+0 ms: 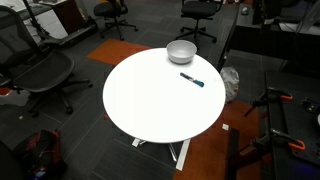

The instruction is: Move the marker to the left

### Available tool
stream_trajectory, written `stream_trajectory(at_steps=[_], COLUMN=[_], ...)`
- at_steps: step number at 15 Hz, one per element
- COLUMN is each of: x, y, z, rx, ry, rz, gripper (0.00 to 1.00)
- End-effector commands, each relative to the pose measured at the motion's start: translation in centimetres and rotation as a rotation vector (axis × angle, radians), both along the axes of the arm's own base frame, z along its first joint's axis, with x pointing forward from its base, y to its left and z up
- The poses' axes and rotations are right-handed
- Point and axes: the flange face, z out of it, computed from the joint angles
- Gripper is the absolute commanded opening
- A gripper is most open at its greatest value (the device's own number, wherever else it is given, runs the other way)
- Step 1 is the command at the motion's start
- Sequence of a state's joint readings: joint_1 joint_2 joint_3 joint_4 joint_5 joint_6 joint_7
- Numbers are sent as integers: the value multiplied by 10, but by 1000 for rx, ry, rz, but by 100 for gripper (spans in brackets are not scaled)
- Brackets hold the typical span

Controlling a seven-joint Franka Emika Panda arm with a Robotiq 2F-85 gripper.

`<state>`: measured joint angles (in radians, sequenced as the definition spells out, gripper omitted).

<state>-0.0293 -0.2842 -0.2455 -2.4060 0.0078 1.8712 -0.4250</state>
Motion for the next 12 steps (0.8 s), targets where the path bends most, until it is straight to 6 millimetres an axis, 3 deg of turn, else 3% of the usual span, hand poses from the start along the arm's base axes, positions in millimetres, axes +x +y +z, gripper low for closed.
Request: stream_trajectory(at_steps=[1, 9, 12], x=[1, 0, -10], y=[15, 42, 55], z=[-8, -47, -64], rx=[-17, -58, -64], ry=[-40, -205, -238], rz=[-30, -162, -216], gripper=[100, 100, 100])
